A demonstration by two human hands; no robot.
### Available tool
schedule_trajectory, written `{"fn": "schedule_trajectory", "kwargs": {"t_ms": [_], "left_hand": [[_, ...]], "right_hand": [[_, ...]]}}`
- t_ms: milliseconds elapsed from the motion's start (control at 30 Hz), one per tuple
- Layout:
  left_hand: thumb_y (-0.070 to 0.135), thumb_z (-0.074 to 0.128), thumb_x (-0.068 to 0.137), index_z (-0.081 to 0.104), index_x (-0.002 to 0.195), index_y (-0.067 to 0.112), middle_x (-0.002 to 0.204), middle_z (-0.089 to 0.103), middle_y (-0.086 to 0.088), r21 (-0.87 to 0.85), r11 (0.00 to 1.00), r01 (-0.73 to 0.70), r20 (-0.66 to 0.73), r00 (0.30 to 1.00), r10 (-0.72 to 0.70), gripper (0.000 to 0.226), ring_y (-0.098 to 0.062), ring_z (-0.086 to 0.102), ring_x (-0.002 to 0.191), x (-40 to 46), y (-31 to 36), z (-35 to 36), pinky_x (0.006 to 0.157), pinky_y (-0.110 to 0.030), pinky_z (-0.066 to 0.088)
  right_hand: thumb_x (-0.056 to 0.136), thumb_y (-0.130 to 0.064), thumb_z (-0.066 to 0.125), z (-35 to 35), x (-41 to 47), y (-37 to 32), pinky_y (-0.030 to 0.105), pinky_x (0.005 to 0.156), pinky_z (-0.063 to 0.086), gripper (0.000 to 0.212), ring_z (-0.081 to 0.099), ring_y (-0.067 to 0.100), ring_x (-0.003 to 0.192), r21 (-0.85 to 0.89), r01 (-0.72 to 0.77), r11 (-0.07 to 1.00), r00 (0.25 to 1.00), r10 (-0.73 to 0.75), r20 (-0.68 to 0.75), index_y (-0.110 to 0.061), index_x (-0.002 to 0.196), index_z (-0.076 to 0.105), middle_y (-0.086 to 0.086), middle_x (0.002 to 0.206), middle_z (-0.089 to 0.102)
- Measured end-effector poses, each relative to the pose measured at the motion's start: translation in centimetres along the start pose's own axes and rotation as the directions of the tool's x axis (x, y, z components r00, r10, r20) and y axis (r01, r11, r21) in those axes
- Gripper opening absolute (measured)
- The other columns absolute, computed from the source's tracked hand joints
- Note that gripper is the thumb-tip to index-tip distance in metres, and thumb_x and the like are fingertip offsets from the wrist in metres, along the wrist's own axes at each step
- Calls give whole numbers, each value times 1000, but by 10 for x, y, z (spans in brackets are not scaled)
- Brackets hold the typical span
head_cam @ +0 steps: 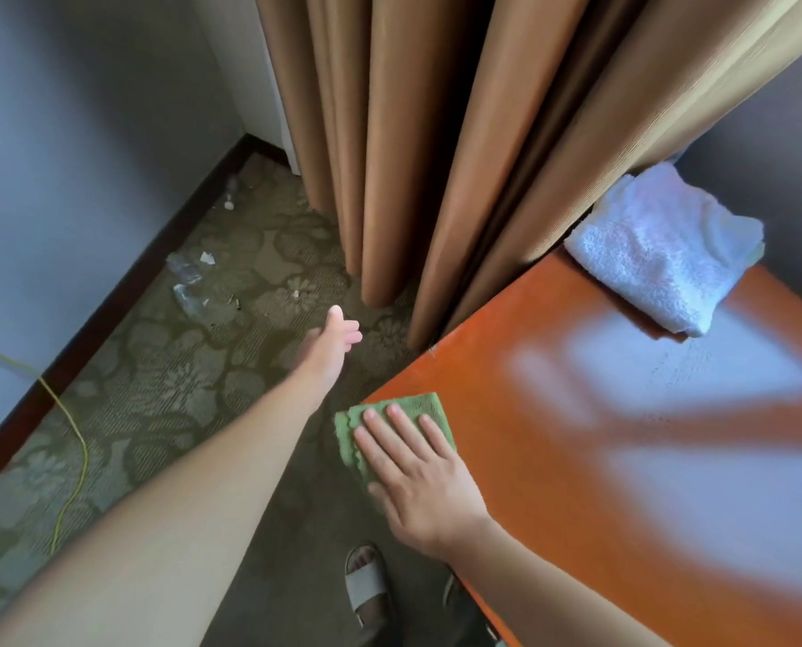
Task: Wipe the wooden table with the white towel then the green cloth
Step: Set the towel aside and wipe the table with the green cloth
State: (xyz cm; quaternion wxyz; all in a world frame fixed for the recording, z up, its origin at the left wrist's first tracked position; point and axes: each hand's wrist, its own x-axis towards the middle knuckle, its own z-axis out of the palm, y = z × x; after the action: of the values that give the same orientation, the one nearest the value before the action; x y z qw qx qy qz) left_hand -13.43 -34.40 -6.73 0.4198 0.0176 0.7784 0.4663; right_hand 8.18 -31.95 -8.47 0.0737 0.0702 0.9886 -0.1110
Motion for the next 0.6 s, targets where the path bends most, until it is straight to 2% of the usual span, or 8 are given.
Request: {"fn": "schedule_trajectory", "kwargs": {"t_ms": [67, 133, 200, 267, 333, 433, 533, 600], "left_hand": [[48, 27, 98, 67, 112, 15, 110, 70, -5, -3, 1000, 4, 36, 999, -4, 55, -16, 63, 99, -1, 1, 5, 102, -36, 40], [38, 32, 101, 66, 113, 9, 110, 70, -11, 6, 1000, 1, 60, 998, -1, 47, -18, 63, 97, -5, 0, 12, 96, -33, 43], [35, 38, 98, 70, 102, 17, 102, 72, -4, 62, 998, -23, 60, 998, 19, 37, -16, 65, 96, -9, -4, 19, 99, -37, 44], [35, 45, 90, 70, 88, 28, 92, 73, 5, 91, 995, -41, 47, 998, 37, 27, -15, 67, 93, -12, -8, 23, 98, -41, 47], [32, 47, 84, 73, 88, 28, 93, 73, 6, 104, 993, -46, 31, 999, 43, 27, -16, 67, 94, -16, -12, 26, 96, -41, 49], [24, 46, 93, 71, 102, 16, 104, 72, -3, 93, 995, -37, 0, 999, 37, 28, -20, 65, 99, -23, -7, 30, 96, -38, 48], [38, 41, 91, 69, 94, 20, 98, 72, -5, 105, 994, -16, 47, 999, 11, 34, -20, 67, 92, -24, -3, 37, 95, -39, 49], [48, 39, 87, 69, 86, 25, 97, 72, 1, 221, 974, -56, 40, 998, 48, 38, -19, 65, 95, -25, -1, 42, 95, -36, 47]], "right_hand": [[101, -47, 26, -5, -6, 24, 46, 117, 12, 57, 10, 22, 149, -3, -12, 1000, 1000, 12, 3, -26, 154, 21, -4, 161, 17], [100, -48, 25, -14, 8, 52, 49, 116, 18, 57, 10, 21, 149, 40, -264, 964, 962, 266, -56, -28, 154, 24, -5, 161, 15], [100, -48, 23, -25, 34, 71, 49, 118, 13, 57, 3, 22, 150, 99, -501, 860, 857, 509, -78, -30, 154, 20, -4, 163, 8], [101, -48, 22, -29, 59, 70, 48, 119, 5, 57, -4, 23, 150, 140, -590, 795, 797, 601, -60, -30, 154, 17, -2, 164, 1], [101, -47, 22, -25, 65, 47, 49, 119, 4, 57, -4, 25, 150, 141, -536, 832, 833, 549, -70, -26, 154, 20, 1, 164, 3], [100, -46, 24, -9, 32, -4, 50, 118, 8, 60, 7, 26, 150, 94, -342, 935, 933, 350, -84, -19, 153, 26, 3, 162, 17], [101, -48, 24, -2, 4, -11, 49, 118, 6, 60, 2, 23, 150, 72, -180, 981, 984, 180, 2, -22, 155, 19, 0, 162, 14], [100, -48, 25, -5, 7, 14, 49, 118, 12, 61, 5, 21, 150, 73, -206, 976, 978, 208, -28, -23, 154, 21, -2, 162, 16]]}}
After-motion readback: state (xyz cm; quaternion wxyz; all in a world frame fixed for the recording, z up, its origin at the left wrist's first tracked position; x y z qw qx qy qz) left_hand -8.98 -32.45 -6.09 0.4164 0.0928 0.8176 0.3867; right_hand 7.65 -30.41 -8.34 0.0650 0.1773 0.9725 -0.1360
